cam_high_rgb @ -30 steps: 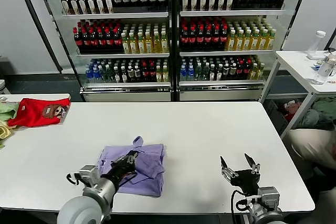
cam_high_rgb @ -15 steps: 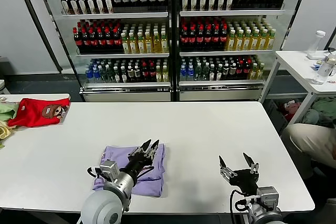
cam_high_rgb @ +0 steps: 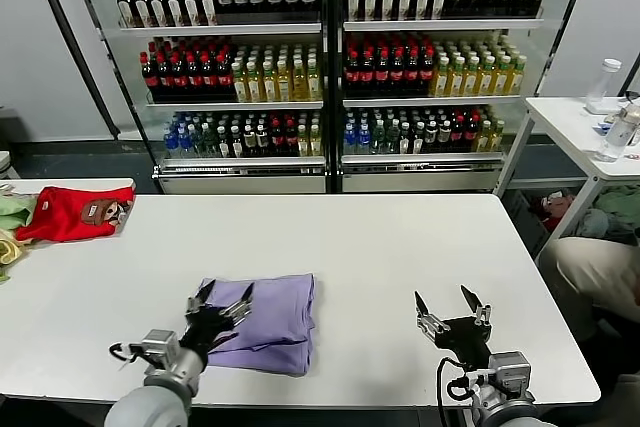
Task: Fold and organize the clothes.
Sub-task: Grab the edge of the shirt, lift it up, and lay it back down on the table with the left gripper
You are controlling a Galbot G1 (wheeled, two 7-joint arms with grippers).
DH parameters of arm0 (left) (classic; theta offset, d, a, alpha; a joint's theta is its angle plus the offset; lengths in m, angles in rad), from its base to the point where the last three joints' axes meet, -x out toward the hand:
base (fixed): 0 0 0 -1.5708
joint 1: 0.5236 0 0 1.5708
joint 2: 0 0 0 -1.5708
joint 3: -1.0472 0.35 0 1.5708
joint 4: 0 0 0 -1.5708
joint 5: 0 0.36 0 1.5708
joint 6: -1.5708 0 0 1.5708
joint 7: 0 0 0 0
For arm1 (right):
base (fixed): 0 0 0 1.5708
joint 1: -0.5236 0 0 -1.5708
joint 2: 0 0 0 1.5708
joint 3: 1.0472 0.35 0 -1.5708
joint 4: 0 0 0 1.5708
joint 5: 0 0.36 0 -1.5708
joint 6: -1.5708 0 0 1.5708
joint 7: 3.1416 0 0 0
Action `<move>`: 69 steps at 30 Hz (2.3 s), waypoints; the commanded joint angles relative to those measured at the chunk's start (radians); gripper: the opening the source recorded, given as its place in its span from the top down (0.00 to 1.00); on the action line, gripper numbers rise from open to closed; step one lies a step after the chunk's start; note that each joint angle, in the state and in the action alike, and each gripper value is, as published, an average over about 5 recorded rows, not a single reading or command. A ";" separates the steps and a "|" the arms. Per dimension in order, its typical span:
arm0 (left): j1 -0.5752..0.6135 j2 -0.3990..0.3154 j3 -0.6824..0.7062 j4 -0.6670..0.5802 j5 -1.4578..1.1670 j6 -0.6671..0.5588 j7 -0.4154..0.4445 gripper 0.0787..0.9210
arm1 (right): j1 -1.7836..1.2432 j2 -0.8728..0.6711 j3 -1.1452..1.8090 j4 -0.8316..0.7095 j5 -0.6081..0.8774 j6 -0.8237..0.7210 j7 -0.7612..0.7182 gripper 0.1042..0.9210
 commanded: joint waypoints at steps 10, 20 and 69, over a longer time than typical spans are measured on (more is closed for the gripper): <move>0.029 0.006 -0.129 0.192 -0.030 0.015 0.030 0.12 | -0.014 -0.010 0.006 0.015 0.000 0.001 -0.002 0.12; 0.022 -0.002 -0.137 0.179 -0.223 0.038 0.051 0.19 | -0.004 -0.010 0.005 0.009 0.000 0.003 -0.003 0.12; 0.147 -0.049 0.006 -0.380 -0.009 0.147 0.079 0.93 | 0.031 -0.004 -0.003 -0.016 0.015 0.025 -0.015 0.12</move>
